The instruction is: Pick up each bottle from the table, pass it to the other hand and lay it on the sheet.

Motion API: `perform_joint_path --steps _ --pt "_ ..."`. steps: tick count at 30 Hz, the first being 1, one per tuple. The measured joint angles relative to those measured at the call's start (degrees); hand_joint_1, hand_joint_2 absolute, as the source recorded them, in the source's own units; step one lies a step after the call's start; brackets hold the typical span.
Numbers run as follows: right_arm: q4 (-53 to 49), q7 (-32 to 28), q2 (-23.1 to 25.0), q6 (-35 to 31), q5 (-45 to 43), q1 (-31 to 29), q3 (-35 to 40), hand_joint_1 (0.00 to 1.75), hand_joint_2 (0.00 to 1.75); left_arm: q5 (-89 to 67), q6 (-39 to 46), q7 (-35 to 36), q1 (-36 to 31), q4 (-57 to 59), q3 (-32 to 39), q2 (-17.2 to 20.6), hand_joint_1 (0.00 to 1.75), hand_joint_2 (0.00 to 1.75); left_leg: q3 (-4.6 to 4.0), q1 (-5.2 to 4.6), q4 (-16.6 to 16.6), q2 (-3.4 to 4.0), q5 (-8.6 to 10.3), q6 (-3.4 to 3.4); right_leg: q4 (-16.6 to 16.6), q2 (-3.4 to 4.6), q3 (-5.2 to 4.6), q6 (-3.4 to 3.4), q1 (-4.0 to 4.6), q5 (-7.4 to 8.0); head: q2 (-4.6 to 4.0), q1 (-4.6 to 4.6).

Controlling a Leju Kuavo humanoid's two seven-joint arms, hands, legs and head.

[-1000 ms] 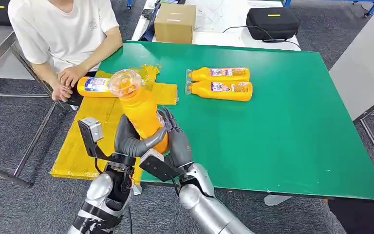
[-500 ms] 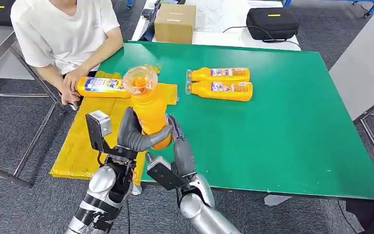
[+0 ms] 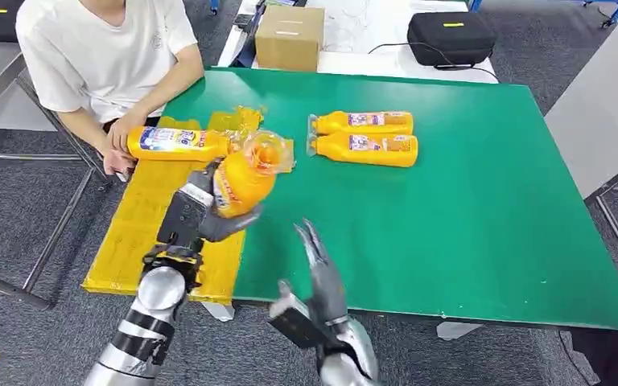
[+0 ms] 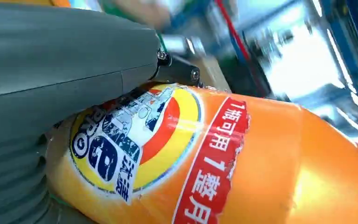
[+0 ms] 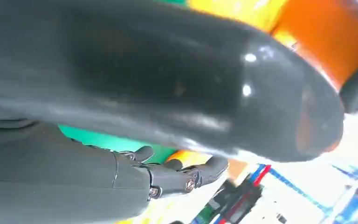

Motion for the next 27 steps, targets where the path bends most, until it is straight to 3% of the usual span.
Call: perform_joint_path --steps 1,3,6,18,25,27 --pt "-1.3 0.0 -0.8 -0.1 0.3 1.5 -0.7 0.00 0.00 -2.4 0.5 0.0 0.0 0.2 0.9 0.4 1.75 1.75 -0.03 0.00 0.0 -0.02 0.00 0.00 0.0 0.00 -0.02 0.00 0.00 0.00 0.00 -0.02" --pt "-11.6 0.6 -4.6 -0.9 -2.6 11.5 -4.1 0.00 0.00 -15.5 3.2 1.8 -1.3 5.0 6.6 2.1 1.75 1.75 -0.05 -0.01 0.0 -0.02 -0.02 0.01 0.0 0.00 -0.04 -0.01 -0.01 -0.01 0.00 0.00" --pt "-13.3 0.8 -5.5 -1.6 -4.9 13.9 -4.2 0.00 0.00 -18.7 5.7 1.9 -3.4 9.5 8.7 2.9 1.75 1.75 -0.04 -0.01 0.0 0.01 -0.01 0.01 0.0 0.01 -0.05 -0.01 -0.01 0.00 0.00 0.00" --pt "-15.5 -0.3 -6.7 -0.1 -9.1 14.4 -2.7 0.00 0.00 -42.5 8.5 8.2 -13.2 33.6 8.2 6.2 1.75 1.75 -0.03 0.00 0.0 0.03 0.05 -0.02 0.0 0.01 -0.03 0.00 -0.01 0.02 0.00 0.00" --pt "-15.5 -0.9 -6.7 0.8 -9.6 13.7 -2.2 0.00 0.00 -47.0 7.6 10.4 -17.0 44.7 5.8 7.3 1.73 1.75 -0.04 0.00 0.0 0.03 0.04 -0.03 0.0 0.01 -0.04 -0.01 0.00 0.02 0.00 0.00" --pt "-15.5 -1.0 -6.7 0.9 -9.9 13.7 -2.1 0.00 0.00 -46.6 6.6 10.6 -18.0 46.3 5.5 7.4 0.75 1.75 -0.04 0.00 0.0 -0.03 0.04 -0.03 0.0 -0.01 -0.02 -0.01 -0.01 0.01 0.00 0.00"
